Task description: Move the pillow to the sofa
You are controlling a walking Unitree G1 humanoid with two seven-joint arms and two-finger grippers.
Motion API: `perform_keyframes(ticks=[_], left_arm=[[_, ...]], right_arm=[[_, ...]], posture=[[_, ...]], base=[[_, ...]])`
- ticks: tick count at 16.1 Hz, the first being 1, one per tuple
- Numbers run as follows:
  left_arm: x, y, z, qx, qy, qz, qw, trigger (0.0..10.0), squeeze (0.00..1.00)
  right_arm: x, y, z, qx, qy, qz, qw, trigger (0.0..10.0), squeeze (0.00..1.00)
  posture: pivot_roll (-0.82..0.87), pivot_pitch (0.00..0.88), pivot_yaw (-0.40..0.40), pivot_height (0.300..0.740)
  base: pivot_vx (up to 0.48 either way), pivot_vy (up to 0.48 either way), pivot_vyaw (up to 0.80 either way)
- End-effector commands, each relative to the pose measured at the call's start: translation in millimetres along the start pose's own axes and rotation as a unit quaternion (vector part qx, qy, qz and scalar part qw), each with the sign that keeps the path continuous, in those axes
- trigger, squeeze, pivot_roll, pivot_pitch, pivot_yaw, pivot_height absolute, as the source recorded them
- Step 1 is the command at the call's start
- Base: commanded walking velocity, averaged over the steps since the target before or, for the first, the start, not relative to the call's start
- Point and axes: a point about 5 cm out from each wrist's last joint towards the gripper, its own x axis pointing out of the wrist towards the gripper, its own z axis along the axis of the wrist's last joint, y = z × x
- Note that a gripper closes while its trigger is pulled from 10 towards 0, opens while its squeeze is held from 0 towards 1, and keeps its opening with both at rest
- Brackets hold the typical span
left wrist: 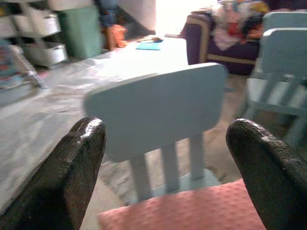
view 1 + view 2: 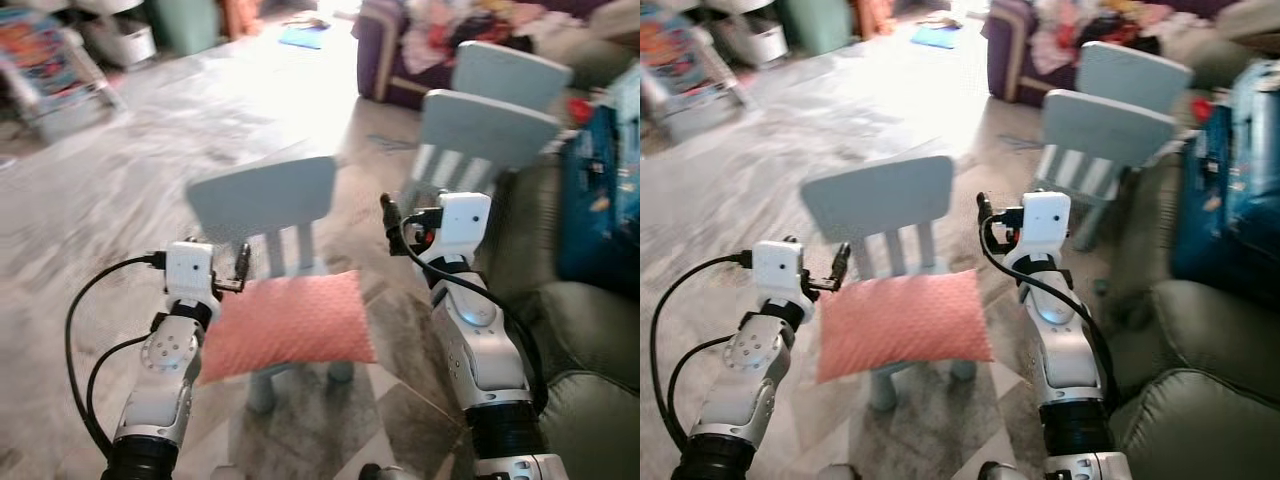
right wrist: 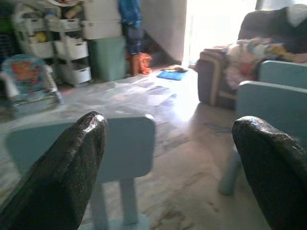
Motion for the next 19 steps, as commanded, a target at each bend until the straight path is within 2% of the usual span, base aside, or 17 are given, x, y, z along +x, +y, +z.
perform_keyframes(ticks=[1, 4, 6, 12, 14, 19], left_arm=[[-2.6, 0.5, -1.3, 0.005, 0.003, 0.006, 1.0, 10.0, 0.0], [-6.7, 6.3, -4.7, -0.006, 0.011, 0.003, 1.0, 10.0, 0.0], [-8.0, 14.0, -6.0, -0.01, 0.016, 0.023, 1.0, 10.0, 0.0], [-10.5, 15.7, -5.4, -0.021, 0.019, 0.023, 0.999, 10.0, 0.0], [-10.9, 16.2, -5.4, -0.037, 0.019, 0.024, 0.999, 10.0, 0.0], [-11.0, 16.2, -6.7, -0.04, 0.028, 0.026, 0.998, 10.0, 0.0]], right_arm=[[-1.4, -3.0, 3.1, 0.005, -0.004, -0.001, 1.0, 10.0, 0.0], [-0.5, 0.8, 2.2, 0.004, -0.003, 0.007, 1.0, 10.0, 0.0], [-0.9, 6.2, 1.8, 0.007, -0.003, 0.013, 1.0, 10.0, 0.0], [-2.1, 11.2, 0.9, 0.007, -0.003, 0.021, 1.0, 10.0, 0.0], [-2.3, 12.3, 1.3, 0.007, -0.004, 0.023, 1.0, 10.0, 0.0], [-2.7, 12.8, 0.9, 0.006, -0.003, 0.024, 1.0, 10.0, 0.0]], posture=[[-0.04, 0.167, -0.051, 0.74], [-0.03, 0.172, -0.05, 0.74], [-0.02, 0.176, -0.048, 0.74], [-0.02, 0.185, -0.04, 0.74], [-0.02, 0.19, -0.038, 0.74], [-0.02, 0.192, -0.04, 0.74]], base=[[0.0, 0.0, 0.0], [0.0, 0.0, 0.0], [0.0, 0.0, 0.0], [0.0, 0.0, 0.0], [0.0, 0.0, 0.0], [0.0, 0.0, 0.0]])
